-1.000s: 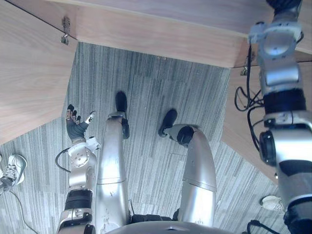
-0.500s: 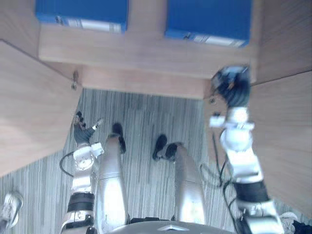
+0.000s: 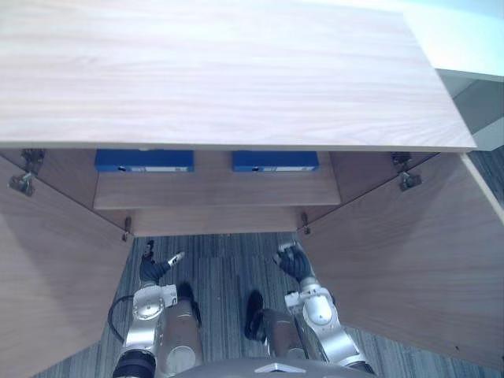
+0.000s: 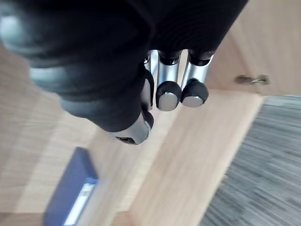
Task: Walk over to the cabinet, pick up the folder, carry it to the office cabinet, place the folder inside the office cabinet, then close the office cabinet door
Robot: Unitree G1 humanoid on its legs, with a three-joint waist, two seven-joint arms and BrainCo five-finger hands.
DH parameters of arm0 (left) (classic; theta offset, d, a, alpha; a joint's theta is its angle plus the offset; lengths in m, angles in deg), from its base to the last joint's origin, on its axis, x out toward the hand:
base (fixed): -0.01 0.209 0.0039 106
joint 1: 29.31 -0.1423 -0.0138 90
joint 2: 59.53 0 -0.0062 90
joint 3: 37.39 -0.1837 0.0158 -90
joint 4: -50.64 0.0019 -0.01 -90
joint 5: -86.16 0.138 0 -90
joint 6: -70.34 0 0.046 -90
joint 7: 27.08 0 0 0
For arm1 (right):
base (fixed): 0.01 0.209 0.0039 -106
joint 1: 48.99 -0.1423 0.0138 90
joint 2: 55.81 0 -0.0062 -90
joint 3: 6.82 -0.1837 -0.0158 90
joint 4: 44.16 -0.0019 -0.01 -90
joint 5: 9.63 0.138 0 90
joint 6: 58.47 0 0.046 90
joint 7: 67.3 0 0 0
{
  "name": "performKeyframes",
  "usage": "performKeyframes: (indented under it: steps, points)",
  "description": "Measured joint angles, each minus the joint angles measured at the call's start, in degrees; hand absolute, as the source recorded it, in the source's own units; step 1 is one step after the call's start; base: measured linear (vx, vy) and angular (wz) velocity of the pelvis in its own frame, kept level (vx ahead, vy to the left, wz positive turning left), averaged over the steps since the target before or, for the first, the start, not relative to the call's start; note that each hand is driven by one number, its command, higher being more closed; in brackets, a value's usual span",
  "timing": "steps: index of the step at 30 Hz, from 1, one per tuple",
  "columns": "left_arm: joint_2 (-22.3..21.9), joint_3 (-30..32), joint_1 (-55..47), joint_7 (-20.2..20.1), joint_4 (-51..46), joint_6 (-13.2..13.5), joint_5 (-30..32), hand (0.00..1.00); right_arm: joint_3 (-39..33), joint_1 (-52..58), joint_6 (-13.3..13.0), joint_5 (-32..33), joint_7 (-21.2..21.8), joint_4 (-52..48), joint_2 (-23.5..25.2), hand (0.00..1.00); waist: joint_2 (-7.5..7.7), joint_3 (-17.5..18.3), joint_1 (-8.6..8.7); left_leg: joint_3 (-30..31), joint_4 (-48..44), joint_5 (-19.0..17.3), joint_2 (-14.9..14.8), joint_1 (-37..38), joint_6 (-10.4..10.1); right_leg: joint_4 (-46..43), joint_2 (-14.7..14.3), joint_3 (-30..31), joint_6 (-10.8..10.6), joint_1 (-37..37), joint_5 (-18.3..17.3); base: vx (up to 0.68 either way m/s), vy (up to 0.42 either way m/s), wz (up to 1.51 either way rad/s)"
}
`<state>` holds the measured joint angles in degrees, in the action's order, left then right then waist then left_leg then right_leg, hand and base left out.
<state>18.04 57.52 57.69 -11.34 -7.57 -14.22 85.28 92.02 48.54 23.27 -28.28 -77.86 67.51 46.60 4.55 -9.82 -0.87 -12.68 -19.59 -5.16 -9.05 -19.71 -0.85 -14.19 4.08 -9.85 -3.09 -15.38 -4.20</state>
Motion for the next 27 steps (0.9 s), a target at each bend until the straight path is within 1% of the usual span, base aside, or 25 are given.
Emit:
performKeyframes:
  steps: [1,3,6,7,9,10,11,14,16,20,22,24,27]
  points:
    - [0.0,0.0,0.0,0.0,0.7,0.0,0.0,0.00,-0.9,-0.1,0.2,-0.3,0.0,1.8,0.2,1.00,-0.17,0.1,0.10,-0.2,1.6,0.7,0.3,1.1,0.1,1.8,-0.1,0.1,-0.1,1.2,0.9,0.08,0.015,-0.10]
    - [0.0,0.1,-0.8,0.0,1.7,0.0,0.1,0.00,-4.3,-0.6,1.1,-0.9,-0.3,8.1,0.7,1.00,-0.55,0.8,0.52,-1.8,7.1,3.0,1.4,5.3,0.1,7.3,-0.2,1.1,-0.2,4.8,3.9,0.06,0.020,-0.21]
    - [0.0,0.4,-1.3,-0.4,4.8,-0.1,1.4,0.00,-7.6,-0.9,1.3,-0.7,-0.9,14.3,0.8,1.00,-1.31,2.6,1.01,-3.3,11.8,4.9,2.4,9.3,0.1,11.1,-0.3,2.2,-0.3,7.6,5.8,0.02,0.015,-0.23]
    - [-0.1,0.7,-1.3,-0.9,6.6,-0.2,1.7,0.00,-9.7,-1.0,2.0,0.5,-1.3,17.6,0.9,0.00,-1.80,3.1,1.23,-3.9,13.9,5.5,2.8,11.8,0.0,12.5,-0.3,2.9,-0.5,9.5,6.4,0.01,0.011,-0.18]
    - [-0.1,0.9,-1.7,-1.1,8.5,-0.4,1.7,0.00,-11.7,-0.9,2.6,1.1,-1.7,20.7,0.9,0.00,-2.21,4.3,1.36,-4.5,15.8,6.1,3.2,13.5,-0.2,13.6,-0.3,3.2,-0.5,10.3,6.7,-0.02,0.014,-0.17]
    - [-0.2,1.1,-1.9,-1.1,10.2,-0.5,1.7,0.00,-13.4,-0.8,3.1,2.3,-2.3,22.7,0.9,0.00,-2.54,5.0,1.59,-4.6,17.7,6.6,3.6,14.8,-0.7,14.3,-0.3,3.5,-0.5,10.8,6.9,-0.03,0.016,-0.13]
    - [-0.2,1.2,-1.9,-1.1,11.0,-0.6,1.7,0.00,-14.4,-0.6,3.5,2.9,-2.5,23.6,0.9,0.00,-2.68,5.1,1.73,-4.6,18.7,7.1,3.8,15.5,-0.6,14.7,-0.3,3.6,-0.5,11.2,7.0,-0.02,0.017,-0.09]
    - [-0.2,1.4,-2.5,-1.1,14.3,-0.9,2.2,0.00,-18.1,-0.2,4.6,5.3,-2.8,27.5,1.1,0.00,-2.60,6.1,1.68,-4.7,22.2,8.1,4.6,18.1,-1.2,15.9,-0.3,4.8,-0.6,11.9,7.2,-0.03,0.019,-0.20]
    - [-0.3,1.5,-2.6,-1.2,17.4,-1.5,2.3,0.00,-19.9,0.0,5.0,7.4,-3.3,29.1,1.0,0.00,-2.38,6.6,2.08,-4.6,23.9,8.4,5.1,19.5,-1.4,16.6,-0.3,5.1,-0.7,12.9,7.5,-0.02,0.021,-0.07]
    - [-0.4,1.1,-3.2,-1.4,19.5,-1.9,2.3,0.00,-21.9,0.4,6.0,9.9,-3.8,31.4,1.1,0.00,-2.31,6.9,2.46,-4.7,24.4,8.3,5.7,21.1,-1.2,17.2,-0.1,5.9,-0.8,14.5,7.5,0.00,0.016,-0.05]
    - [-0.3,1.0,-3.2,-1.6,19.6,-1.9,2.5,0.00,-23.4,0.5,6.0,11.2,-3.8,31.8,1.5,0.00,-2.30,7.0,2.63,-4.7,24.4,8.2,5.9,21.1,-1.1,17.3,0.1,6.0,-1.0,14.5,7.5,0.00,0.000,0.00]
    - [-0.4,0.4,-3.0,-1.6,21.3,-2.0,4.0,0.00,-23.9,0.6,6.0,12.4,-3.9,32.9,1.5,0.00,-2.44,6.9,2.94,-4.8,24.5,8.0,6.2,21.8,-0.9,17.6,0.4,6.2,-1.4,15.3,7.6,0.02,0.015,-0.02]
    - [-0.4,-0.6,-3.5,-1.6,21.8,-2.1,4.8,0.00,-25.0,0.7,6.0,13.8,-4.1,33.3,1.6,0.00,-2.66,7.0,2.94,-5.2,24.5,7.5,6.5,22.8,-0.8,17.7,0.6,6.6,-1.6,16.2,7.4,0.03,0.026,-0.07]
